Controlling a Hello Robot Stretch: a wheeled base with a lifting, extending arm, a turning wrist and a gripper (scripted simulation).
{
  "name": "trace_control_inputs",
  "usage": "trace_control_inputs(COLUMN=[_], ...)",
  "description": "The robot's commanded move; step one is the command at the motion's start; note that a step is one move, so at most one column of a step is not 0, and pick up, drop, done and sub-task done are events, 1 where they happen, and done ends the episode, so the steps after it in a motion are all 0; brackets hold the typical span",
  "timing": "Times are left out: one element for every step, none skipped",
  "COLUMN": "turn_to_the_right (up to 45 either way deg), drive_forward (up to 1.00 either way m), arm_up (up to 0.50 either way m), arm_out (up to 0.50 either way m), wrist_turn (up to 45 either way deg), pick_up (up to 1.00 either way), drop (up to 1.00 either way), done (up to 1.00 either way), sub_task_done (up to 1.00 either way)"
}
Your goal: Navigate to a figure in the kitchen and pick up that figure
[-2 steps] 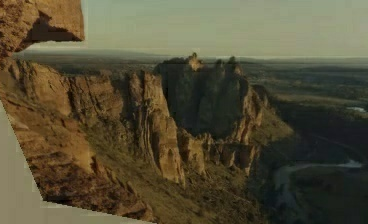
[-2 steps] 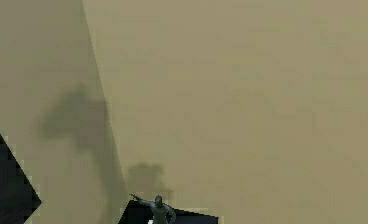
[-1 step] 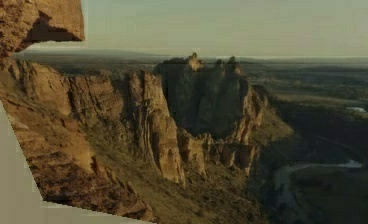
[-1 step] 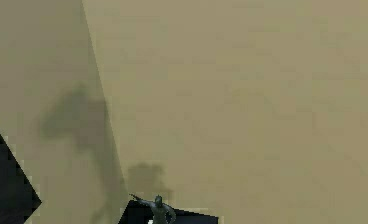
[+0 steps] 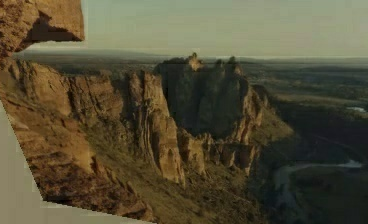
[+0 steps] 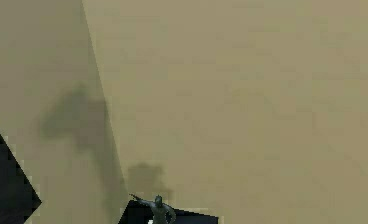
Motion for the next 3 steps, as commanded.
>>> trace_control_inputs(turn_to_the_right=[0.0,0.0,0.0], drive_forward=[0.00,0.00,0.00], arm_up=[0.00,0.00,-0.30], arm_out=[0.00,0.00,0.00], wrist_turn=[45.0,3.0,0.0], pick_up=[0.00,0.00,0.00], drop=[0.00,0.00,0.00], done=[0.00,0.00,0.00], sub_task_done=[0.00,0.00,0.00])
